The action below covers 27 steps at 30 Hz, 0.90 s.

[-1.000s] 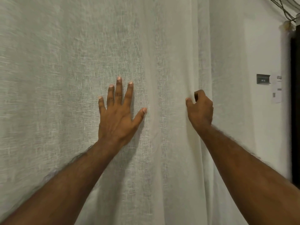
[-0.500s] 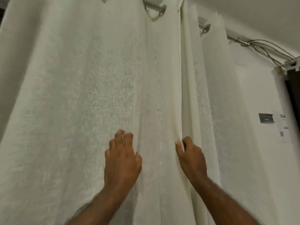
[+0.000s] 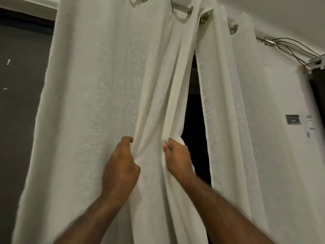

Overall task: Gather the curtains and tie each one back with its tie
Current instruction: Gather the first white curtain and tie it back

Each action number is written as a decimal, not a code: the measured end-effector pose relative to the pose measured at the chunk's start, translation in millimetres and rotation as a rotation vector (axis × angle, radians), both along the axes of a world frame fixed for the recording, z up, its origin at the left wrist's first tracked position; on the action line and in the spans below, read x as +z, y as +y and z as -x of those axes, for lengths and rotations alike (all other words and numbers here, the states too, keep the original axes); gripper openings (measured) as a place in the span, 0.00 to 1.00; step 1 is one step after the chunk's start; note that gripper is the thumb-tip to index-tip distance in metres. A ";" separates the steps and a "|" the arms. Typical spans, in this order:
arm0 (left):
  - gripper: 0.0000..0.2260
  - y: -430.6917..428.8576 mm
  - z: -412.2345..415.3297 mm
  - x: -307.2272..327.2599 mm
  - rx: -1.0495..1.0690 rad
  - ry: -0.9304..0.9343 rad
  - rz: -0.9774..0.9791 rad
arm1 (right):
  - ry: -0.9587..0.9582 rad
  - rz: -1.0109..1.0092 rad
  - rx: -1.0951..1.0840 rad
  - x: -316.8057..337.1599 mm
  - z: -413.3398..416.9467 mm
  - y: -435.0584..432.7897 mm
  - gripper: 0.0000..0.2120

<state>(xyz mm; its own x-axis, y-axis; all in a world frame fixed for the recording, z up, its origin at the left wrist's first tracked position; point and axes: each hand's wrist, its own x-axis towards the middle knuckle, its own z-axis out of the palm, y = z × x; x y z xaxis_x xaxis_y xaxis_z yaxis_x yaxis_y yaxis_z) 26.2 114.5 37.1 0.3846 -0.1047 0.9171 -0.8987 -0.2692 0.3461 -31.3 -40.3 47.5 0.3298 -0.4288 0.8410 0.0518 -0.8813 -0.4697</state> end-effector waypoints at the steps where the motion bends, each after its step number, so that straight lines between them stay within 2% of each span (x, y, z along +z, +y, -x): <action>1: 0.22 15.5 -6.4 2.3 0.013 -0.010 0.011 | -0.015 0.012 0.018 5.4 -9.3 25.4 0.12; 5: 0.18 69.1 -29.2 10.1 0.067 -0.042 0.071 | -0.033 0.143 0.138 12.4 -37.4 117.1 0.11; 7: 0.16 84.6 -32.7 11.4 0.064 -0.047 0.072 | -0.032 0.136 0.168 7.7 -35.8 133.2 0.13; 13: 0.16 57.6 -8.9 1.5 -0.157 -0.084 -0.051 | -0.200 -0.279 0.348 10.5 3.9 91.5 0.08; 15: 0.14 40.7 0.4 -2.3 -0.214 -0.068 -0.071 | -0.155 -0.378 0.487 10.3 8.8 85.3 0.17; 17: 0.12 27.0 8.2 -5.2 -0.253 -0.063 -0.096 | -0.087 -0.353 0.470 8.9 9.1 81.3 0.26; 18: 0.10 22.2 10.9 -6.1 -0.274 -0.069 -0.115 | -0.080 -0.313 0.424 8.4 9.4 79.2 0.25; 20: 0.07 16.7 13.9 -7.9 -0.296 -0.061 -0.168 | -0.099 -0.237 0.299 7.8 11.0 74.9 0.13; 22: 0.09 16.5 11.0 -9.1 -0.288 -0.032 -0.179 | -0.126 -0.202 0.223 6.4 11.4 67.5 0.10; 24: 0.11 21.8 7.2 -8.6 -0.188 -0.041 -0.093 | -0.140 -0.209 0.222 4.8 13.1 62.5 0.10; 27: 0.20 32.8 -4.7 -1.4 0.284 -0.183 0.068 | -0.141 -0.211 0.234 4.0 13.6 57.9 0.10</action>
